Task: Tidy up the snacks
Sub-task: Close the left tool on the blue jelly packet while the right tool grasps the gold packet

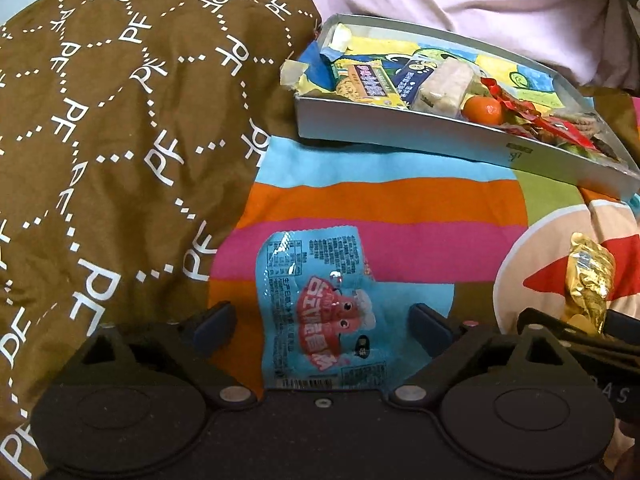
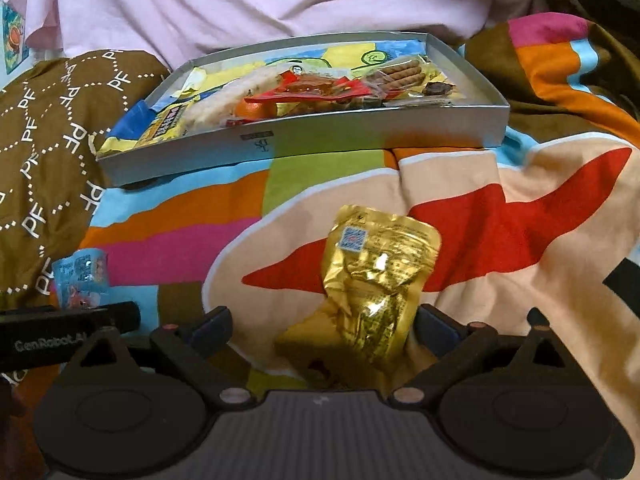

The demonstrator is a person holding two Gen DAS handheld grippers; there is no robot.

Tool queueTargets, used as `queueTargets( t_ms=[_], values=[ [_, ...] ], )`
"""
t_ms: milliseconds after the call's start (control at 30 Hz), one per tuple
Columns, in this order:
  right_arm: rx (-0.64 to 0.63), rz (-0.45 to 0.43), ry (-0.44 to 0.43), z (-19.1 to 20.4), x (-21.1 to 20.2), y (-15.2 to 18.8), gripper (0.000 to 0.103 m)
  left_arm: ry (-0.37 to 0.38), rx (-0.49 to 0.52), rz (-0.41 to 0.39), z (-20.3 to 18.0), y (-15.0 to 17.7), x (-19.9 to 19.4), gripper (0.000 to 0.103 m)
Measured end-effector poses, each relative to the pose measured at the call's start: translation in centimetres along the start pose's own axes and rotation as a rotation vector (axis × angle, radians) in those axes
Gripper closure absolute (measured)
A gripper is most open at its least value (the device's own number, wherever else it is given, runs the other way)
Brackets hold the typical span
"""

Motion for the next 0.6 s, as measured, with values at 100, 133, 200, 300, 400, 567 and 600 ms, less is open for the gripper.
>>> queueTargets(
  t_ms=[100, 133, 200, 300, 400, 567, 600],
  values=[
    [0.017, -0.005, -0.006, 0.0, -0.1, 0.0, 0.015, 0.005, 0.012, -0.008, -0.3, 0.3, -0.3, 0.019],
    [0.023, -0.002, -0.01, 0.0, -0.1, 0.1, 0.021, 0.011, 0.024, -0.01, -0.4, 0.3, -0.4, 0.021],
    [0.034, 0.002, -0.011, 0.0, -0.1, 0.1, 0.026, 0.021, 0.053, -0.019, -0.8, 0.4, -0.5, 0.027],
    [0.031, -0.005, -0.006, 0.0, -0.3, 0.1, 0.041, 0.038, 0.059, -0.021, -0.9, 0.2, -0.6, 0.036],
    [0.036, -0.007, -0.01, 0.0, -0.3, 0.1, 0.049, 0.047, 0.065, -0.024, -0.9, 0.3, -0.8, 0.04],
    [0.026, -0.003, -0.028, 0.3, -0.4, 0.2, 0.052, 0.074, 0.081, -0.033, -0.8, 0.9, -1.3, 0.041],
    [0.022, 0.0, -0.033, 0.4, -0.4, 0.2, 0.052, 0.079, 0.085, -0.035, -0.8, 1.0, -1.4, 0.04]
  ],
)
Point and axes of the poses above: each gripper's, at about its wrist camera, not at the fingertips, and x roughly the way its jaws point, z to its left, y to its underside, the point moved 6 cm from there along x, roughly the way its jaws point, and after that the axes turned 12 degrees about -y, right-handed, at the moved point
